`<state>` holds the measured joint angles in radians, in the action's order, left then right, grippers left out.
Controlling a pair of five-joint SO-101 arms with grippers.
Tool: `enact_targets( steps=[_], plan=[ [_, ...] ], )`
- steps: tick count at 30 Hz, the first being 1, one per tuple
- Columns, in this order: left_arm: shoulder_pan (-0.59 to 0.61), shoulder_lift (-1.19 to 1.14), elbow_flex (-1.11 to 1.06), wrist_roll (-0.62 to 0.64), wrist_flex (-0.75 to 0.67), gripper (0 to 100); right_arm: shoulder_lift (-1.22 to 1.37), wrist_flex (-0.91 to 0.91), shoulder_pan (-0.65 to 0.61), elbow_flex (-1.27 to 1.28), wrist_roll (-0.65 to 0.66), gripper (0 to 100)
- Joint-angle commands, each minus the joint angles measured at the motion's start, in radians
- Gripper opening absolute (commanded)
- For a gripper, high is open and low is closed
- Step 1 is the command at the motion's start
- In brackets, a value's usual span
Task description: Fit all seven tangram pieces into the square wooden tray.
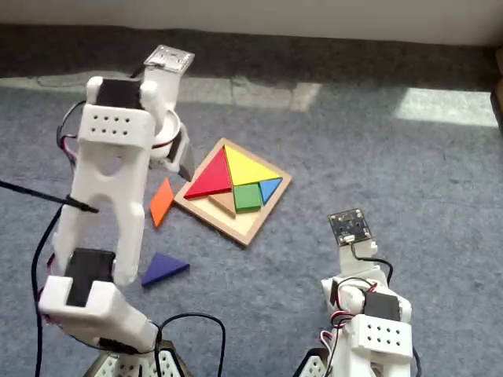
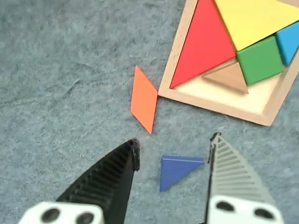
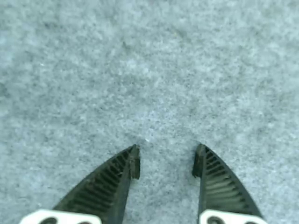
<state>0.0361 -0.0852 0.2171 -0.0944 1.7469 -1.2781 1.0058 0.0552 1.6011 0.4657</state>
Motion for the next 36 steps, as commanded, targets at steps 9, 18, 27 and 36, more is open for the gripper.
enact_targets(
  steps=[9,18,27,36],
  plan=[
    [0.065,0.323,-0.573,-0.167,-0.236,25,-0.002,-0.018,0.028,0.005,-0.002,18.4],
    [0.087,0.369,-0.773,-0.195,-0.560,25,-0.002,-0.018,0.028,0.005,-0.002,18.4],
    [0.165,0.140,-0.725,-0.195,-0.681,29,-0.002,-0.018,0.028,0.007,-0.002,18.4],
    [0.166,-0.208,-0.440,-0.195,-0.677,29,-0.002,-0.018,0.028,0.007,-0.002,18.4]
  ],
)
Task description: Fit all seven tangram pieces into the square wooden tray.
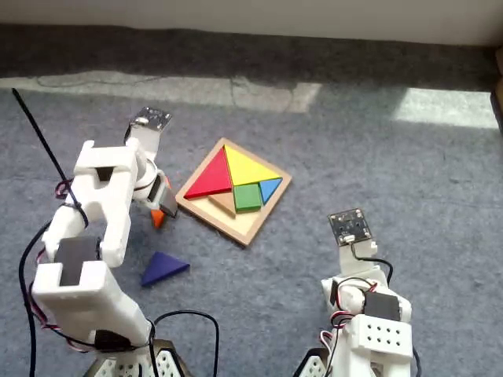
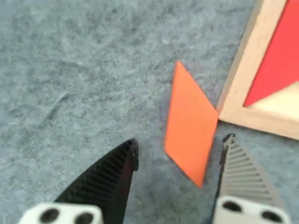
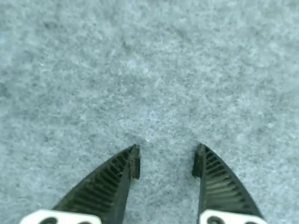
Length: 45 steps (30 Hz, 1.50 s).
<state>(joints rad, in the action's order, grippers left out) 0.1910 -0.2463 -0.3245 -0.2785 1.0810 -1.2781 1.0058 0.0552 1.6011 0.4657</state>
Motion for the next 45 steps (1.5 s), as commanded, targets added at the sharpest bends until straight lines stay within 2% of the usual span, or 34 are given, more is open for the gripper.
enact_targets(
  steps=[1,10,16,24,30,35,45],
  plan=[
    [0.008,-0.062,0.119,-0.012,-0.003,28,-0.002,-0.018,0.028,0.007,-0.002,18.4],
    [0.005,-0.107,0.171,-0.014,0.049,12,-0.002,-0.018,0.028,0.007,-0.002,18.4],
    [0.010,-0.053,0.206,-0.023,0.149,3,-0.002,-0.018,0.028,0.007,-0.002,18.4],
    [-0.008,0.142,0.203,-0.270,0.216,1,-0.002,-0.018,0.028,0.007,-0.002,18.4],
    [-0.035,0.162,0.203,-0.402,0.227,1,-0.002,-0.018,0.028,0.007,-0.002,18.4],
    [-0.104,0.165,0.211,-0.569,0.275,1,-0.002,-0.018,0.028,0.007,-0.002,18.4],
    [-0.251,0.165,0.211,-0.852,0.267,1,-0.002,-0.018,0.028,0.007,-0.002,18.4]
  ],
)
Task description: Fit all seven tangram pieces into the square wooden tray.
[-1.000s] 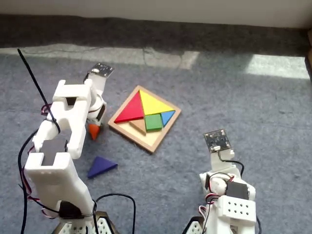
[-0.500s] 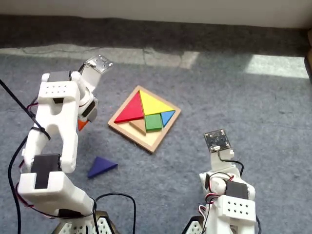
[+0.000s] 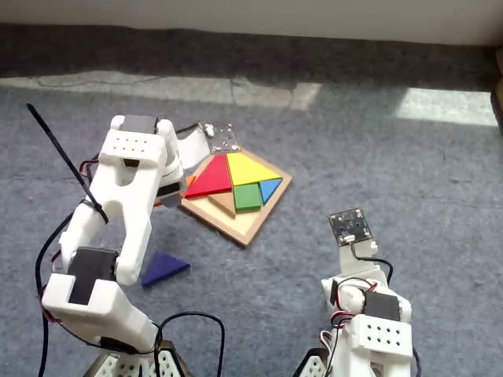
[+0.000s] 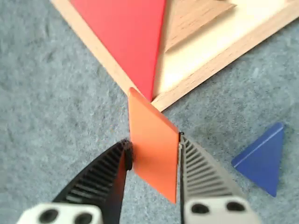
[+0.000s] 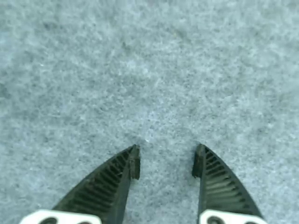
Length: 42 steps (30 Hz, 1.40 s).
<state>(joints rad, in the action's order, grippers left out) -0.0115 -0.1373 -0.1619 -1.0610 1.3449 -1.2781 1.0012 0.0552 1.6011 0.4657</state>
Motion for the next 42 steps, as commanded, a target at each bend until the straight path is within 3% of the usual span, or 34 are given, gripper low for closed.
enact_targets(
  steps=[1,18,23,27,31,42],
  plan=[
    [-0.059,0.056,0.048,-0.094,0.003,1,-0.002,-0.013,0.028,0.007,-0.002,18.4],
    [-0.208,0.045,-0.058,-0.387,-0.012,1,-0.002,-0.016,0.025,0.004,-0.002,18.4],
    [-0.222,0.047,-0.159,-0.388,-0.189,1,-0.002,-0.035,0.025,0.005,-0.003,18.4],
    [-0.214,0.050,-0.220,-0.382,-0.313,13,-0.002,-0.035,0.024,0.005,-0.003,18.4],
    [-0.189,0.051,-0.223,-0.382,-0.331,22,-0.002,-0.035,0.024,0.005,-0.003,18.4],
    [-0.111,0.058,-0.183,-0.382,-0.328,22,-0.002,-0.035,0.024,0.005,-0.002,18.4]
  ],
)
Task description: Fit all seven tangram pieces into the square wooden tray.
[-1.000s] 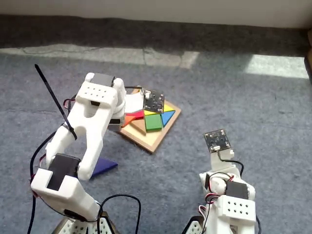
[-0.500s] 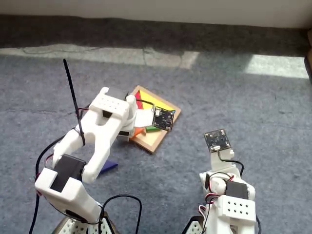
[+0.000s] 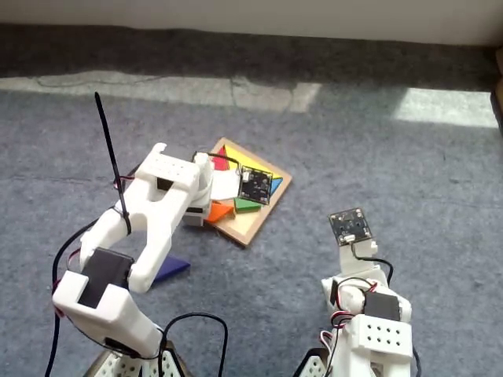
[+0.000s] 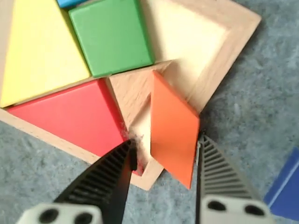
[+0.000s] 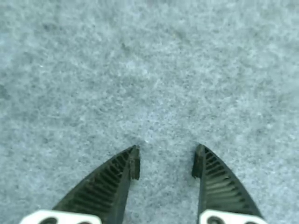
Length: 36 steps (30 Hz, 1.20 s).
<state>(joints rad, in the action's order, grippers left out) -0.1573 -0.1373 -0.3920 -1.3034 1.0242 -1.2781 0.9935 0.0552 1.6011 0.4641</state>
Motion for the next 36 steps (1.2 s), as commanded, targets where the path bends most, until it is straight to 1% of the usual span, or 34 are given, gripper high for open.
enact_targets(
  steps=[1,9,10,14,16,20,24,31,34,36],
  plan=[
    [0.045,0.058,0.054,-0.140,-0.006,22,-0.002,-0.027,0.024,0.005,0.000,18.4],
    [0.073,0.058,0.064,-0.138,-0.020,21,-0.002,-0.027,0.024,0.005,0.000,18.4],
    [0.073,0.058,0.064,-0.133,-0.038,21,-0.002,-0.027,0.024,0.005,0.000,18.4],
    [0.073,0.053,0.064,-0.018,-0.166,21,-0.002,-0.027,0.024,0.005,0.000,18.4],
    [0.073,0.050,0.062,-0.009,-0.201,21,-0.002,-0.027,0.024,0.005,0.000,18.4],
    [0.065,0.056,0.053,-0.008,-0.201,21,-0.002,-0.027,0.024,0.007,0.000,18.4],
    [0.070,0.071,0.065,-0.011,-0.146,21,-0.002,-0.027,0.024,0.007,0.000,18.4],
    [0.065,0.272,0.051,-0.003,-0.020,21,-0.002,-0.027,0.024,0.007,0.000,18.4],
    [0.053,0.321,0.051,0.077,-0.028,21,-0.002,-0.027,0.024,0.007,0.000,18.4],
    [0.042,0.309,0.051,0.152,-0.068,21,-0.002,-0.027,0.024,0.007,0.000,18.4]
  ],
)
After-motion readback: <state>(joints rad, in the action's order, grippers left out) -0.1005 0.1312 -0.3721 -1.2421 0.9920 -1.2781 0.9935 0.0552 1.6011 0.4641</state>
